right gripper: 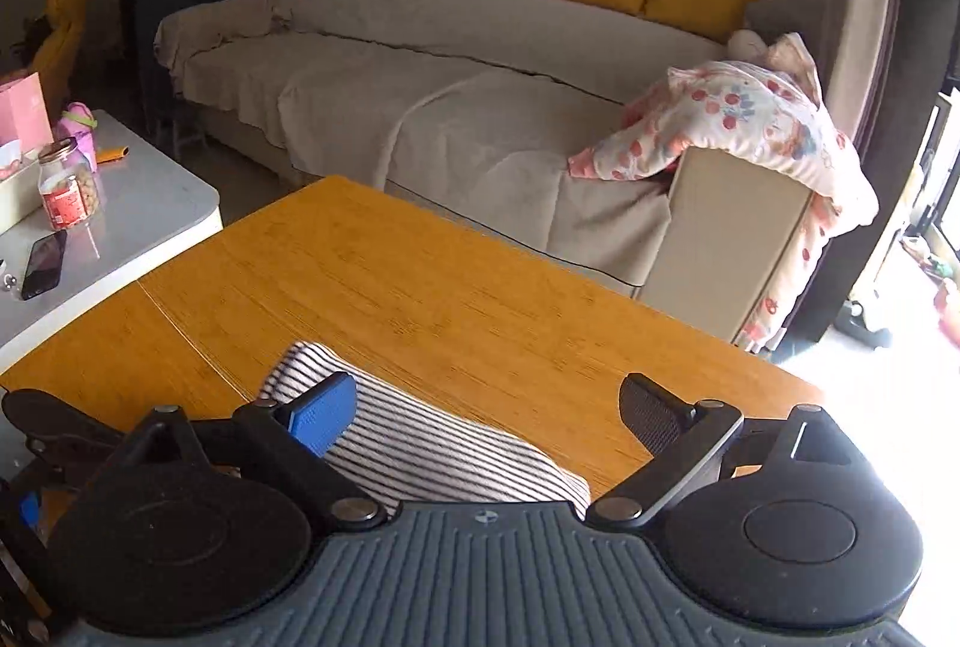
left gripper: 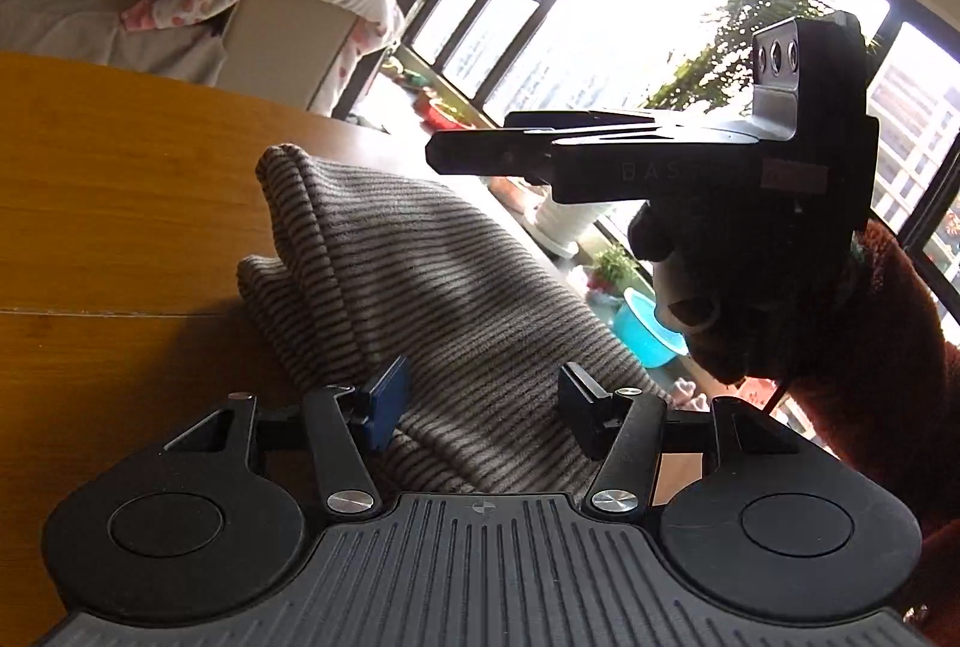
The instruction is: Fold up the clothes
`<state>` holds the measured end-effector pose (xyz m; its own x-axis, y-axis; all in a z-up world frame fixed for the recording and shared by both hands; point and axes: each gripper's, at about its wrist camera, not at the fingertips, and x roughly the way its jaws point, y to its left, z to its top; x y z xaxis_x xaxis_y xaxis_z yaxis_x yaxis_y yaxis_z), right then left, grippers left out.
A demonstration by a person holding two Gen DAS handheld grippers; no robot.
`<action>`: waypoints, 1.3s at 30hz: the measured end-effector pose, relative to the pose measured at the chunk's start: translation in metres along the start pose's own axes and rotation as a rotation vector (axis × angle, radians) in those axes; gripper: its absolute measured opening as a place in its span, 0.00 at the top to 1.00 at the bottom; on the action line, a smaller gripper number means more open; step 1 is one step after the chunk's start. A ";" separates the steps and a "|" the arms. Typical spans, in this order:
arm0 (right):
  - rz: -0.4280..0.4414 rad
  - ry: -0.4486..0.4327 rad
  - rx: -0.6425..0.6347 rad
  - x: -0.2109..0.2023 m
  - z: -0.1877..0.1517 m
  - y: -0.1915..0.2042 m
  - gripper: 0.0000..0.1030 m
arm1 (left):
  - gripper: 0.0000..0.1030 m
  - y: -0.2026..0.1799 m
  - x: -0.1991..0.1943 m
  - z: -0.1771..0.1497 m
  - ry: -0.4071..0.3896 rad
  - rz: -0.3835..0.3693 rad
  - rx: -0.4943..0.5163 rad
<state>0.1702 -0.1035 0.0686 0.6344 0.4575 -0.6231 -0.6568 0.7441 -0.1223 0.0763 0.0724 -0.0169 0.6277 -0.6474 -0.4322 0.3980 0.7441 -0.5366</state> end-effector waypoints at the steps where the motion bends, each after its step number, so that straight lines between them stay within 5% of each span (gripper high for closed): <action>1: -0.017 0.037 -0.040 0.014 0.000 0.009 0.07 | 0.41 -0.002 0.000 -0.001 -0.001 0.005 0.010; 5: -0.087 0.174 -0.174 0.066 -0.006 0.038 0.08 | 0.40 -0.004 -0.002 -0.003 0.001 0.024 0.030; 9: -0.046 0.151 -0.104 0.053 -0.005 0.026 0.08 | 0.40 -0.003 -0.005 -0.005 0.002 0.022 0.031; 17: 0.087 0.085 0.290 -0.035 -0.078 -0.022 0.02 | 0.39 -0.002 -0.004 -0.004 0.003 0.014 0.031; 24: 0.105 -0.031 0.564 -0.061 -0.151 -0.023 0.06 | 0.25 -0.010 -0.011 0.035 -0.015 -0.058 0.035; 27: 0.091 -0.061 0.590 -0.058 -0.163 -0.019 0.06 | 0.22 -0.012 -0.009 0.066 -0.103 -0.018 0.056; 31: 0.083 -0.071 0.572 -0.060 -0.169 -0.011 0.06 | 0.24 0.004 0.020 0.082 -0.066 0.080 0.034; 33: 0.071 -0.067 0.515 -0.060 -0.170 -0.001 0.06 | 0.34 0.018 0.043 0.074 0.044 0.164 0.005; 39: 0.039 -0.070 0.451 -0.061 -0.167 0.011 0.06 | 0.34 0.009 0.029 0.061 0.037 0.215 0.028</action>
<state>0.0564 -0.2045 -0.0239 0.6489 0.5092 -0.5654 -0.4468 0.8565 0.2585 0.1383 0.0700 0.0100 0.6758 -0.4782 -0.5610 0.2763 0.8699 -0.4086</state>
